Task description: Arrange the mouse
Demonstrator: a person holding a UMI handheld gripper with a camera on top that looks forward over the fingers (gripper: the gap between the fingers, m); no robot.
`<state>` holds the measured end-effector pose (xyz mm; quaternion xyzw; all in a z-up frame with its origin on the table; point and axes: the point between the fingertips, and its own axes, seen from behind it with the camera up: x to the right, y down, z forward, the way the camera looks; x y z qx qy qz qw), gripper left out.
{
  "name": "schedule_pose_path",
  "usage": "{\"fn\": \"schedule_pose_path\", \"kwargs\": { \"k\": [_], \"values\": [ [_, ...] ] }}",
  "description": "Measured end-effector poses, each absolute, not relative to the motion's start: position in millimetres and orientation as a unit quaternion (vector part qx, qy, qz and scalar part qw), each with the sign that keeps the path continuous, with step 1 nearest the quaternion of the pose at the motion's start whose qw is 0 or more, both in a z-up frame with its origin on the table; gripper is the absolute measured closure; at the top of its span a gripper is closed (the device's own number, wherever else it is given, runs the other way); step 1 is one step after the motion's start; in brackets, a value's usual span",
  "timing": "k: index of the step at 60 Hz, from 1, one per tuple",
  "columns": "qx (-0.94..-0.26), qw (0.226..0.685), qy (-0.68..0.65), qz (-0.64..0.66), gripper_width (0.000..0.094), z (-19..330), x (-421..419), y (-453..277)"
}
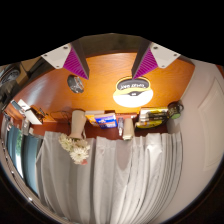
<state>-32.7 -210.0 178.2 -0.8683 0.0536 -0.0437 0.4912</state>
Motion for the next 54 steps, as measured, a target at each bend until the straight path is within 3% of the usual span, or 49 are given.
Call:
{"fn": "schedule_pose_path", "kwargs": {
  "k": [2, 5, 17, 45, 54],
  "values": [
    [-0.877, 0.476, 0.050, -0.045, 0.0081, 131.8, -23.5, -209.5],
    [-0.884, 0.462, 0.053, -0.042, 0.0083, 101.6, -11.8, -213.2],
    [-0.907, 0.409, 0.081, -0.051, 0.0079, 27.9, 66.0, -212.8],
    [-0.914, 0.402, 0.048, -0.036, 0.0123, -8.0, 181.1, -80.7],
    [-0.916, 0.397, 0.046, -0.010, 0.0252, -15.5, 185.9, -53.7]
  ]
}}
